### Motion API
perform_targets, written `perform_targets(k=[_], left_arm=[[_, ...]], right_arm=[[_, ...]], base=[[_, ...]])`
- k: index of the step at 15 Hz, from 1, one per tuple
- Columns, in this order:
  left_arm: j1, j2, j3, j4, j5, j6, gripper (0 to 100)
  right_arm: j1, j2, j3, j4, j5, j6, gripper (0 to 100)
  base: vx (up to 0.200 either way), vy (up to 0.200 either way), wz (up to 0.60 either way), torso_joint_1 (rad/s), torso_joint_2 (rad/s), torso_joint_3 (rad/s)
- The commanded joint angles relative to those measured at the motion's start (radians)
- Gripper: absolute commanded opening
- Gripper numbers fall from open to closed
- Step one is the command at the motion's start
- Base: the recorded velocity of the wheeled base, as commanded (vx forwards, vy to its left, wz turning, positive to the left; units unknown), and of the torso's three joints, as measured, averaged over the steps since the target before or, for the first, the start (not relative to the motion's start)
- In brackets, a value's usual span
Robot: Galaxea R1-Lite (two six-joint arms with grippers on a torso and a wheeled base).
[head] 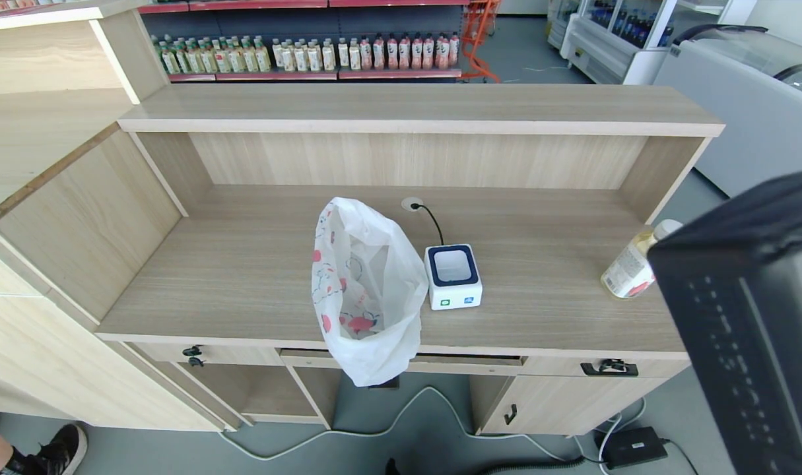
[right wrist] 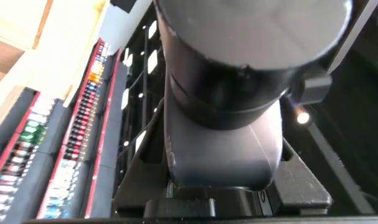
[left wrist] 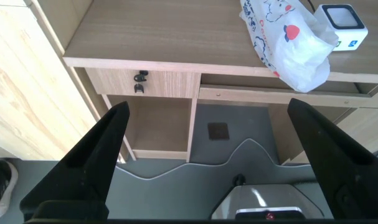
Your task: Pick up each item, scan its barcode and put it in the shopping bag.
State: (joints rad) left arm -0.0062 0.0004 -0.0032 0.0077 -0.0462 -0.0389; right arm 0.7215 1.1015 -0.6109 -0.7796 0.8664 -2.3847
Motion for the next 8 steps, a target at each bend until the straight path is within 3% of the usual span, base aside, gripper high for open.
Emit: perform_targets(k=[1, 2, 3, 4, 6, 8], left_arm=[[0.000, 0.000, 0.000, 0.000, 0.000, 0.001, 100], [0.000, 0.000, 0.000, 0.000, 0.000, -0.001, 100], [0.000, 0.000, 0.000, 0.000, 0.000, -0.001, 100], [0.000, 0.000, 0.000, 0.000, 0.000, -0.001, 100], [0.000, 0.000, 0.000, 0.000, 0.000, -0.001, 100], [0.000, 0.000, 0.000, 0.000, 0.000, -0.001, 100]], right_arm=[[-0.174, 0.028, -0.096, -0.004, -0.110, 0.262, 0], [-0.290, 0.032, -0.084, 0.006, -0.211, 0.486, 0], [-0.468, 0.020, -0.004, 0.040, -0.354, 0.855, 0], [-0.559, 0.015, 0.039, 0.074, -0.412, 1.070, 0], [-0.723, 0.028, 0.072, 0.166, -0.400, 1.362, 0], [-0.807, 0.024, 0.079, 0.232, -0.397, 1.555, 0]], base=[[0.000, 0.000, 0.00, 0.000, 0.00, 0.000], [0.000, 0.000, 0.00, 0.000, 0.00, 0.000], [0.000, 0.000, 0.00, 0.000, 0.00, 0.000], [0.000, 0.000, 0.00, 0.000, 0.00, 0.000], [0.000, 0.000, 0.00, 0.000, 0.00, 0.000], [0.000, 0.000, 0.00, 0.000, 0.00, 0.000]])
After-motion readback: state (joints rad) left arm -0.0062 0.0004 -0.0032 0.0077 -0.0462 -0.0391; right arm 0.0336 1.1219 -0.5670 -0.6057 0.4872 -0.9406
